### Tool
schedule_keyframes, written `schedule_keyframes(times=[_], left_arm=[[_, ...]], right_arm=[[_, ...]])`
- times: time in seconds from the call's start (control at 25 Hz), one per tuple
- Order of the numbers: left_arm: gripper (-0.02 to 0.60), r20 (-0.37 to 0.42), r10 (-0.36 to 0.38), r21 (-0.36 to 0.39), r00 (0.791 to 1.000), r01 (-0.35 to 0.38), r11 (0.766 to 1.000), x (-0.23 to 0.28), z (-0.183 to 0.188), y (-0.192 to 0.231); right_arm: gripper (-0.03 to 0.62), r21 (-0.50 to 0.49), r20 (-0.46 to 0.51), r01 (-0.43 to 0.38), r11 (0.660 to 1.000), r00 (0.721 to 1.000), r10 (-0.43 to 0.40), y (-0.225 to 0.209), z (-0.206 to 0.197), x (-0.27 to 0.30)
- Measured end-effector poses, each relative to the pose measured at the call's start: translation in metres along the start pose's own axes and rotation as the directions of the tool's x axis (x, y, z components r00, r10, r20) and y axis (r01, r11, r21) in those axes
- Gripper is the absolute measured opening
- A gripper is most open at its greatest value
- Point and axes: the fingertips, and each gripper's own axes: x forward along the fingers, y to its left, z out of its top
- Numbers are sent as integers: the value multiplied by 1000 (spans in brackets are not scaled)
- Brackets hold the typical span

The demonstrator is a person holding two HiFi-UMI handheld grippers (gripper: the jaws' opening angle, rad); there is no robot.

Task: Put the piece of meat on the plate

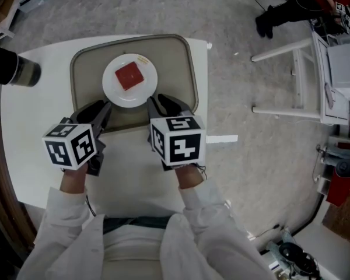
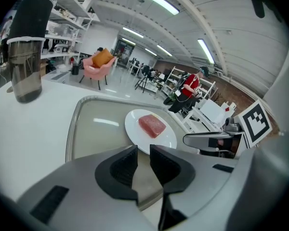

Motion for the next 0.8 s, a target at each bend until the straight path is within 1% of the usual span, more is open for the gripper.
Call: schedule_keyframes(times=[0.16,0.28,0.4,0.52,0.64,0.8], left_arm=[[81,23,-25,16,999,25,1000,-16,1,-11],[80,44,-51,37,998,50,998,-32,1,-23],[80,76,-81,48,994,78,996,-52,-1,-35],[75,120,-120,37,986,116,993,-72,-4,-47],[50,157,-147,45,977,142,989,-94,-10,-61],[28,197,-193,61,961,185,981,-126,-28,-78]], right_arm=[[94,-21,53,-20,1000,998,21,13,4,-18],[50,-34,128,-56,998,990,60,28,10,-38],[30,-52,178,-72,996,981,81,44,10,-58],[23,-64,214,-75,995,973,87,56,4,-76],[18,-65,256,-81,995,962,95,69,-3,-96],[15,-64,330,-96,993,937,112,90,-12,-129]])
